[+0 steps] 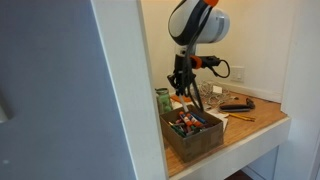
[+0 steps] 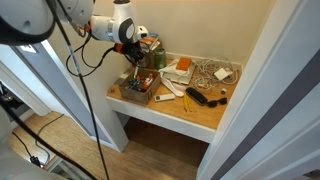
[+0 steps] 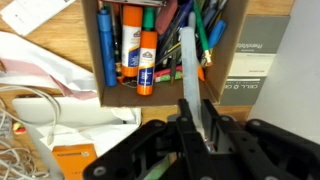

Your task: Remove the white marker from the box and put it on the table in an upright position

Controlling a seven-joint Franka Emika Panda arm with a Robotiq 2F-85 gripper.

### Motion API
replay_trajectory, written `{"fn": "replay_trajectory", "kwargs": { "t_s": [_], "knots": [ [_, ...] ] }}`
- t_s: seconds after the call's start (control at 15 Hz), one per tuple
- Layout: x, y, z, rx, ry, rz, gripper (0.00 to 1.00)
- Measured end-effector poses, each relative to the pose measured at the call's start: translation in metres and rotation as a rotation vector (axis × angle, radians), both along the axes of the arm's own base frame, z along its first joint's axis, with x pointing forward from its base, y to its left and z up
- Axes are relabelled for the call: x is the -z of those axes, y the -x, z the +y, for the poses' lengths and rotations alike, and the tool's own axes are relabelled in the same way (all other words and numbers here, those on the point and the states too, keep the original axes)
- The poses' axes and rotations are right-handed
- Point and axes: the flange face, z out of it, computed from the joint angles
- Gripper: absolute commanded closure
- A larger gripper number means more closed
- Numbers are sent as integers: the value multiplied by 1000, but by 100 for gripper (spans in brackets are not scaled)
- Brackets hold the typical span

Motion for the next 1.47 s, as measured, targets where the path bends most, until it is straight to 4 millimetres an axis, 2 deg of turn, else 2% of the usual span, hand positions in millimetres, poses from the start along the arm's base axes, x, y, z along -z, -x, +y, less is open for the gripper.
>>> {"fn": "replay_trajectory", "kwargs": {
  "t_s": [0.2,0.47,0.73,0.93,1.2,1.47],
  "knots": [
    [-13,25,-29,-109,9,-88,96],
    [-17,51,-61,-229,-22,-145,96],
    [-20,63,-87,-301,-47,-201,96],
    [-33,68,-114,-307,-74,-266,96],
    [-49,79,-165,-271,-99,-358,96],
    [-42,96,-224,-231,-123,-414,96]
  ]
}}
